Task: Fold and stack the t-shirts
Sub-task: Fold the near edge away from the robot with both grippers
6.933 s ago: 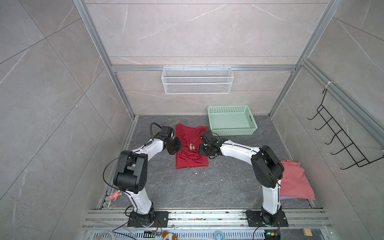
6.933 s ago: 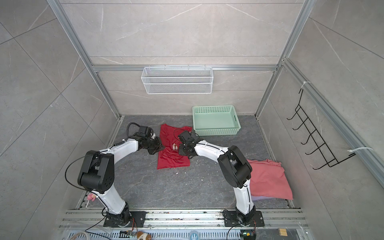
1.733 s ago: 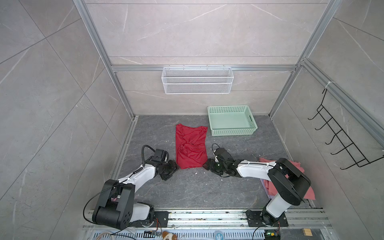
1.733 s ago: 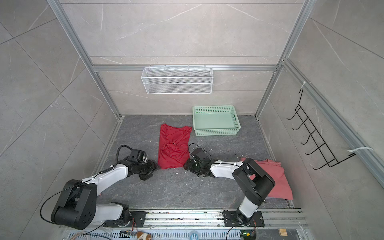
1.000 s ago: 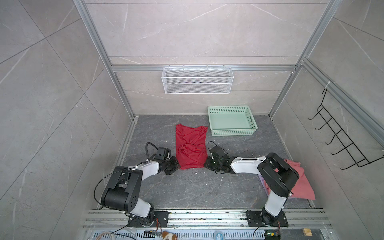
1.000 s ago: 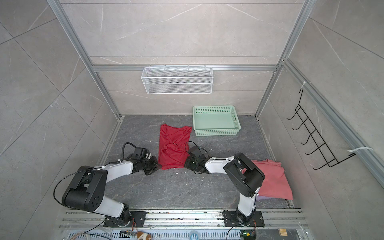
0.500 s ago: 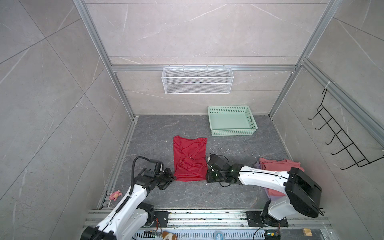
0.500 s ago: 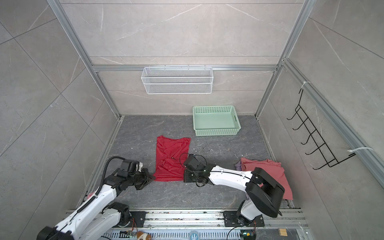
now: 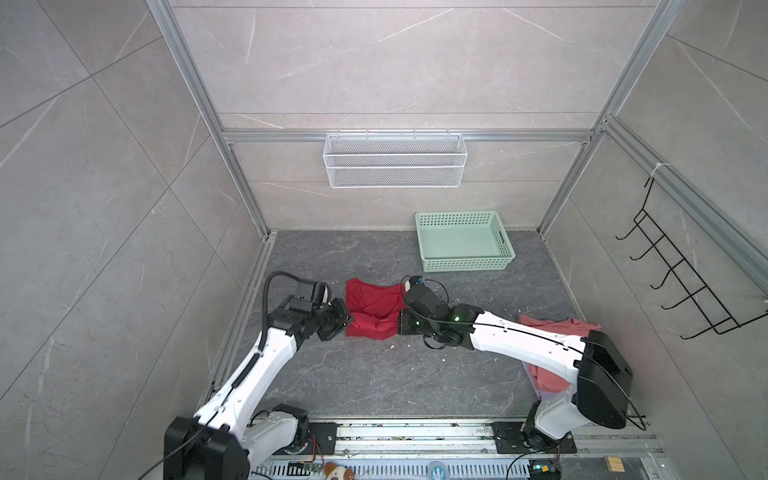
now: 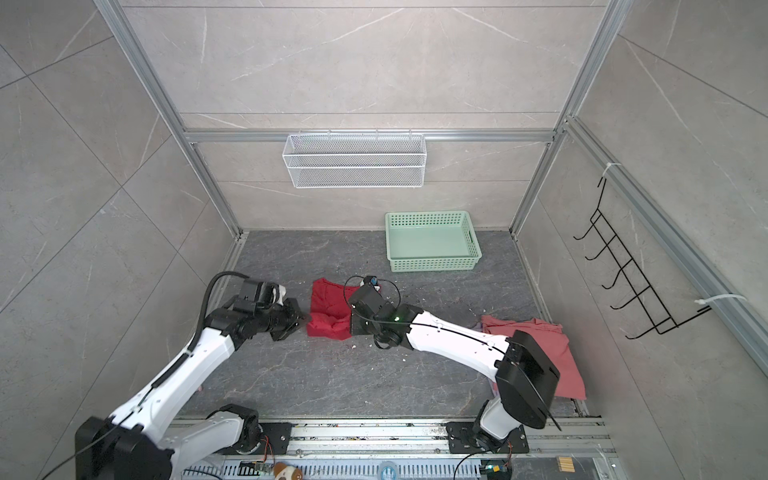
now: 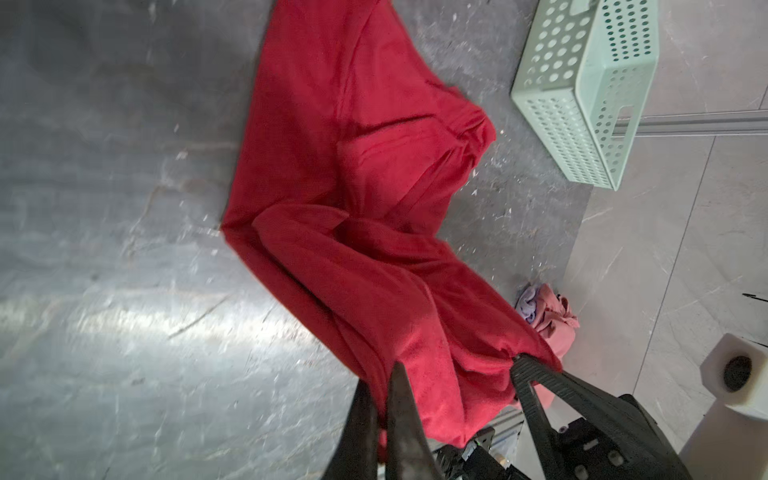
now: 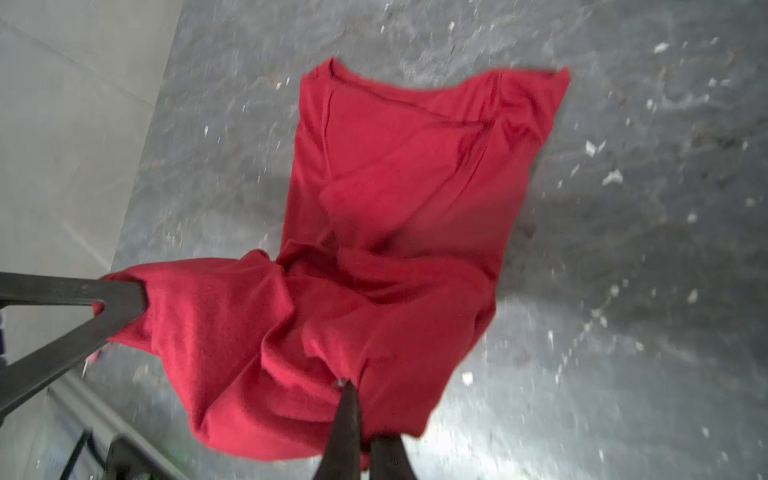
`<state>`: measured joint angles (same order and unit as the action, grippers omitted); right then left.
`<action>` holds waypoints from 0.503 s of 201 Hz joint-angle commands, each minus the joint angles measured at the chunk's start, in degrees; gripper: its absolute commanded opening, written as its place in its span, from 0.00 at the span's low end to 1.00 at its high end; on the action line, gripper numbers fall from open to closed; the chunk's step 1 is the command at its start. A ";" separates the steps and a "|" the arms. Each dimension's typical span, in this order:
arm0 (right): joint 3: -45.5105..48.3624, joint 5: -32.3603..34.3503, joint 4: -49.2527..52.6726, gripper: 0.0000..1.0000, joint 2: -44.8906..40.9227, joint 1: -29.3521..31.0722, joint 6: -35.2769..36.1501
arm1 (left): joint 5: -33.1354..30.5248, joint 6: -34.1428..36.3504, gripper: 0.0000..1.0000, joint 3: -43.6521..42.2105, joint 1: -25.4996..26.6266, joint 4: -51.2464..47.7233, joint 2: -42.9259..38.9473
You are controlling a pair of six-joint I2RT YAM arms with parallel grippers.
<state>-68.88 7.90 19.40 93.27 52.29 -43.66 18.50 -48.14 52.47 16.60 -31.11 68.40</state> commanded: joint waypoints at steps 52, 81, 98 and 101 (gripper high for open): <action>-12.63 -3.11 -2.91 0.05 16.82 -9.84 1.21 | 2.28 5.63 0.00 15.23 -4.40 12.09 26.22; -18.34 -3.80 -2.79 0.07 22.92 -12.61 1.02 | 4.87 4.21 0.00 19.42 -6.52 14.90 34.94; -21.61 -4.19 -1.25 0.11 26.34 -13.74 0.26 | 5.56 3.63 0.00 22.11 -7.39 15.22 39.04; -21.90 -4.21 -1.20 0.12 26.79 -13.90 0.11 | 5.74 3.52 0.00 22.55 -7.52 15.26 39.66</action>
<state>-86.56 4.27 17.15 116.33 39.62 -43.42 21.47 -44.45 70.63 10.37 -18.90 104.47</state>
